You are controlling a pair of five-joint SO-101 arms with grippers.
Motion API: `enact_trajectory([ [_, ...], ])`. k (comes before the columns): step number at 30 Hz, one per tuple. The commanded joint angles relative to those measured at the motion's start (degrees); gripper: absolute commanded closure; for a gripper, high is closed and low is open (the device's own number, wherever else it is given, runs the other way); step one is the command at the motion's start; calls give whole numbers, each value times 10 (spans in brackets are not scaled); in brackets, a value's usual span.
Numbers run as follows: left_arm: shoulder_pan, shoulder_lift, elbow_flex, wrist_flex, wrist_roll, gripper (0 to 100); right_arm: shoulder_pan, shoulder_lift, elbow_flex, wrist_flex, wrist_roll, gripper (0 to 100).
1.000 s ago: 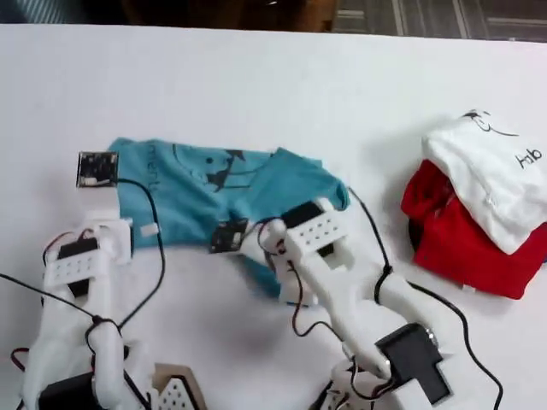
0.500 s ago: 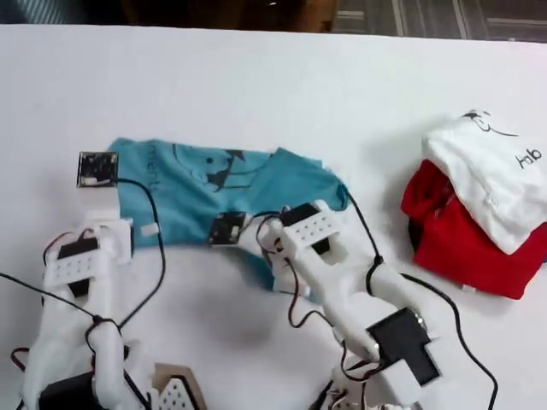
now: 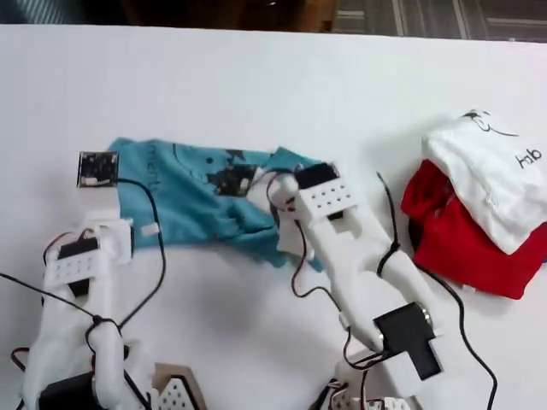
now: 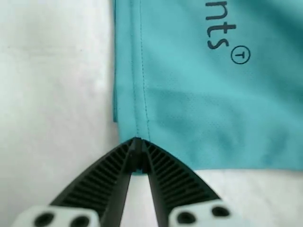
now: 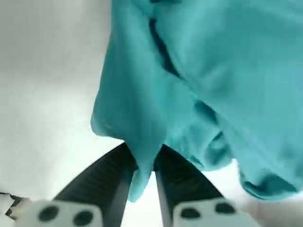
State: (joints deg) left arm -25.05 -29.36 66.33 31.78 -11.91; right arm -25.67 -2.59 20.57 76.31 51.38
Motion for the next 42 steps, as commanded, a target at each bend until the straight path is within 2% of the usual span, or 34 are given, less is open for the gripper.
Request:
enact_trajectory([
  [1, -2, -8, -3, -7, -5, 972, 7, 1, -73, 15, 4, 981],
  [8, -2, -8, -3, -7, -5, 972, 24, 24, -121, -32, 4, 981],
  [19, -2, -8, -3, -7, -6, 972, 36, 159, -221, -96, 4, 981],
  [29, -2, -8, -3, -7, -6, 972, 14, 289, -360, -36, 2, 978],
  [37, -2, -8, -3, -7, -7, 972, 17, 317, -466, 31, 4, 775],
  [42, -2, -8, -3, -7, -7, 972, 29, 313, -549, 95, 3, 728],
])
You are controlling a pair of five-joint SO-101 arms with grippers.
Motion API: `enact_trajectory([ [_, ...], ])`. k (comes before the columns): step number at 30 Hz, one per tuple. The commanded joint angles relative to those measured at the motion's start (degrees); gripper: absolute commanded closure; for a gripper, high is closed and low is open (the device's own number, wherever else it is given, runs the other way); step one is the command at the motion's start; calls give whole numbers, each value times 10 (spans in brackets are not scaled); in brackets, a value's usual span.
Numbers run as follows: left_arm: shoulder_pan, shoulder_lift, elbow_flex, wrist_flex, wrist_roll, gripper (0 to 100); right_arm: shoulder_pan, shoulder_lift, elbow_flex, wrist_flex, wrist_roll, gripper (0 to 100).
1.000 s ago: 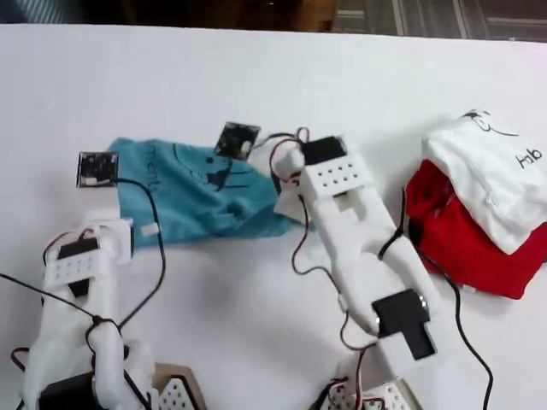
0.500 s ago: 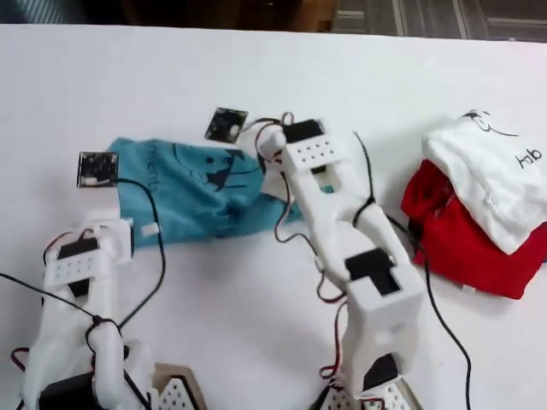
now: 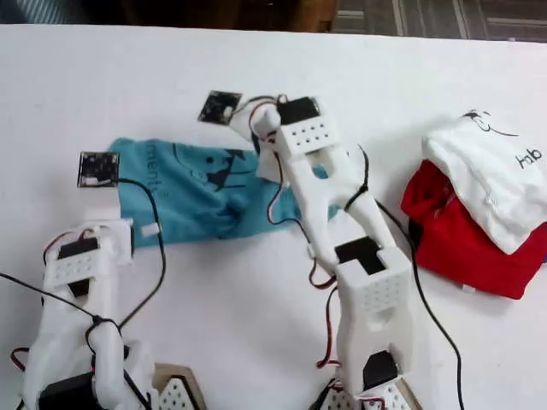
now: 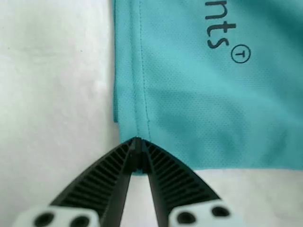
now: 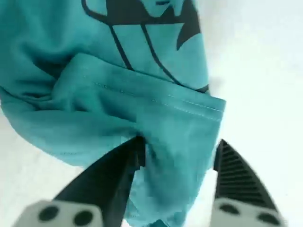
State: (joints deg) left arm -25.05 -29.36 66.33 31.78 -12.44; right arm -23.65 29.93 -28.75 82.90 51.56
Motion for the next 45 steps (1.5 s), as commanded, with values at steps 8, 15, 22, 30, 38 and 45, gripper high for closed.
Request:
enact_trajectory([
  [8, -2, -8, -3, -7, -2, 972, 58, -14, -149, 173, 2, 729],
  [15, -2, -8, -3, -7, -2, 972, 68, -36, -88, 185, -28, 729],
  [22, -2, -8, -3, -7, -2, 972, 8, -62, 58, 175, -42, 732],
  [30, -2, -8, -3, -7, -2, 972, -15, -61, 85, 99, -44, 981],
  [38, -2, -8, -3, -7, -2, 972, -34, -12, 81, 17, -89, 978],
  [45, -2, -8, -3, -7, -2, 972, -83, -22, 80, -41, -95, 980],
])
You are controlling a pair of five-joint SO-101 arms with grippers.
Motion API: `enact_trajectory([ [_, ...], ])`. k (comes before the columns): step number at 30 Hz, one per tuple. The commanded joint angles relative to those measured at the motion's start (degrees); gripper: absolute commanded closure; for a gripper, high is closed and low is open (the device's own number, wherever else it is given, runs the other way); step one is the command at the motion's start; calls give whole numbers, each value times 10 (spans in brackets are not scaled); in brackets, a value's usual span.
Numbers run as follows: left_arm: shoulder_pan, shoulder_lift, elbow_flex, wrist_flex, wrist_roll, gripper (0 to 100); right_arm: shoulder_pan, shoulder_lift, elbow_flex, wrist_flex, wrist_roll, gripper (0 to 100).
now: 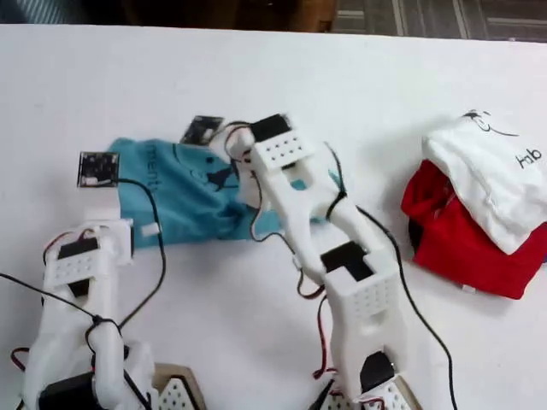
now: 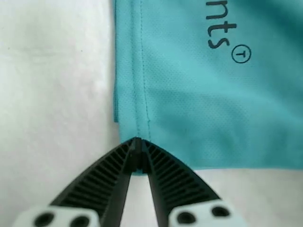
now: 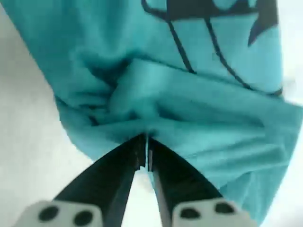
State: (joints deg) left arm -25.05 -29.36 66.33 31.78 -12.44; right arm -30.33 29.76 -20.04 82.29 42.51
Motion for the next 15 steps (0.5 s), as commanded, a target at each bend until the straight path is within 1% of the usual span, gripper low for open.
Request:
enact_trajectory([
  [1, -2, -8, -3, -7, -2, 972, -22, -20, -7, -50, -4, 980],
  [4, -2, -8, -3, -7, -2, 972, -34, -19, -7, -73, -4, 980],
  [8, -2, -8, -3, -7, -2, 972, -26, -21, -14, -56, -4, 980],
  [10, -2, -8, -3, -7, -2, 972, -12, -21, -37, -17, -4, 975],
  [15, -2, -8, -3, -7, -2, 972, 27, -21, -128, 116, -4, 974],
])
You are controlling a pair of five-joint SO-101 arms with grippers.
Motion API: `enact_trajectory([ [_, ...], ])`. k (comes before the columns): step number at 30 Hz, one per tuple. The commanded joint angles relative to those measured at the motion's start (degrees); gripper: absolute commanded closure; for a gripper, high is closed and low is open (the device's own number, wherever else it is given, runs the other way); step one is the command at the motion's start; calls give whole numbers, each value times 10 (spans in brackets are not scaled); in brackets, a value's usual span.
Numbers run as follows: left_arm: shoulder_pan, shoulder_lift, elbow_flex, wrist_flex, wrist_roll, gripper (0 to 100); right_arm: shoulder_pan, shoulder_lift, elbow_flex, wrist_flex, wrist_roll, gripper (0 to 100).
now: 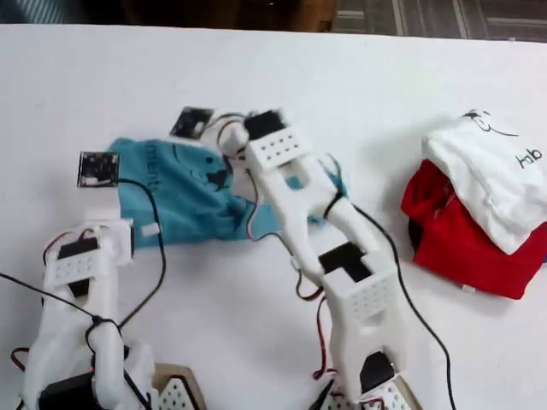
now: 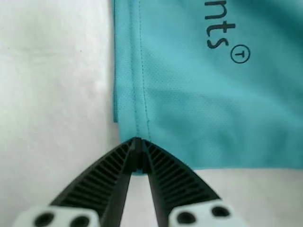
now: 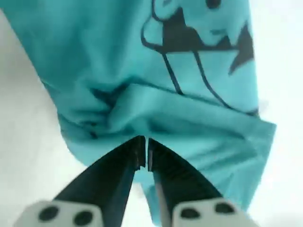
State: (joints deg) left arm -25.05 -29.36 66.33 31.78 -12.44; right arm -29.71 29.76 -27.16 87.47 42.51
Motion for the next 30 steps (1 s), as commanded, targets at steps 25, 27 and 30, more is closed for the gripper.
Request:
enact_trajectory([
  [25, -2, -8, -3, -7, -2, 972, 5, 90, -84, 97, -204, 822],
  [27, -2, -8, -3, -7, -2, 972, 2, 96, -84, 87, -207, 825],
  [30, -2, -8, -3, -7, -2, 972, -4, 96, -84, 76, -207, 896],
])
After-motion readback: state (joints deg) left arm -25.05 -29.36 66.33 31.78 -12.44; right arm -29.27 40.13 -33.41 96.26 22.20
